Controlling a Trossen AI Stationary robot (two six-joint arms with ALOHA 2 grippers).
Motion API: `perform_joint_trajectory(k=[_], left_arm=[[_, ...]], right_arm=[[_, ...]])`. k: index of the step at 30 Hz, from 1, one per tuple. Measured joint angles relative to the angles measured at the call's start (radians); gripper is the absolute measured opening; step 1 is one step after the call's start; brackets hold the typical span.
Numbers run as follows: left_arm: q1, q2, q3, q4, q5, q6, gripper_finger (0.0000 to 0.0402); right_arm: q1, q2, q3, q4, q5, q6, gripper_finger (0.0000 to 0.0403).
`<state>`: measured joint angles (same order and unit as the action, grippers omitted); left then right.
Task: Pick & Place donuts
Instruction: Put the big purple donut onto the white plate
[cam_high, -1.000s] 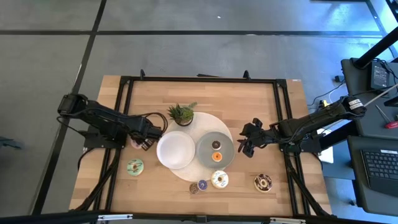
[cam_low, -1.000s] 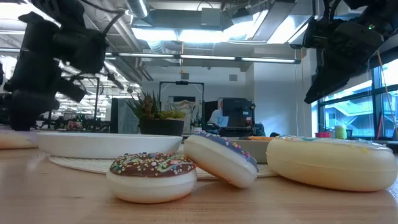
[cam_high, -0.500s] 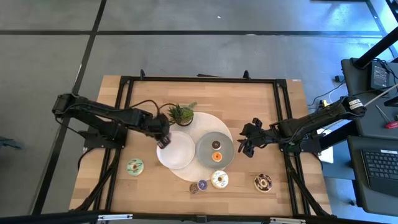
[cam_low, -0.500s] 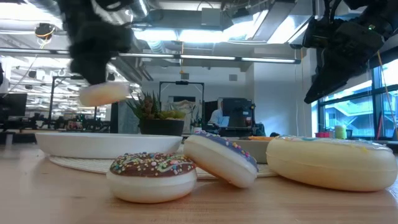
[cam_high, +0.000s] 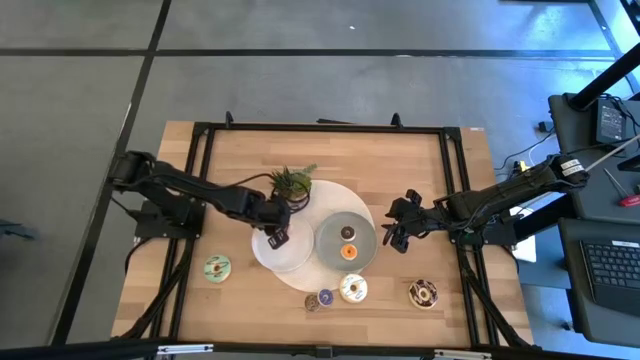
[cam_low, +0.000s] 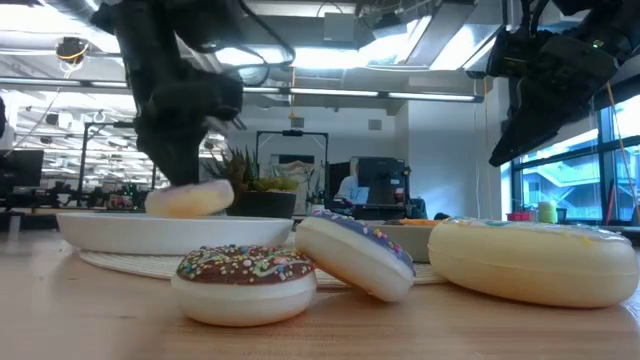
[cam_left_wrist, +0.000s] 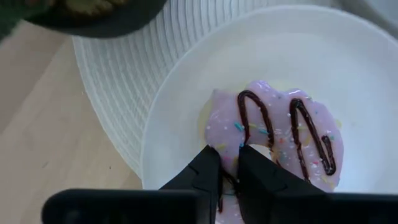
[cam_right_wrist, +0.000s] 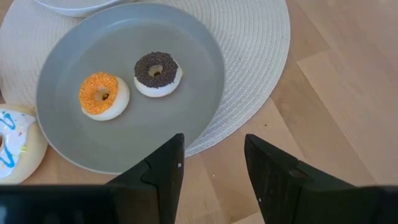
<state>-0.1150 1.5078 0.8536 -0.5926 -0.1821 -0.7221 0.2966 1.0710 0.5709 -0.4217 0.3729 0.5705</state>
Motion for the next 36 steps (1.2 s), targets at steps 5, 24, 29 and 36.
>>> perform_joint_trajectory(k=[5,24,29,36], left_arm=[[0.0,0.017,0.0,-0.003,0.001,-0.013,0.0045],[0.0,0.011,0.0,-0.002,0.019,0.001,0.0114],[0.004,0.011,0.0,-0.01,0.02,0.01,0.0136],[0.035,0.01,0.0,-0.058,0.067,0.011,0.0148]], right_arm=[[0.0,0.0,0.0,0.0,0.0,0.0,0.017],[0.0,0.0,0.0,0.0,0.0,0.0,0.017],[0.0,0.0,0.0,0.0,0.0,0.0,0.017],[0.0,0.0,0.0,0.0,0.0,0.0,0.017]])
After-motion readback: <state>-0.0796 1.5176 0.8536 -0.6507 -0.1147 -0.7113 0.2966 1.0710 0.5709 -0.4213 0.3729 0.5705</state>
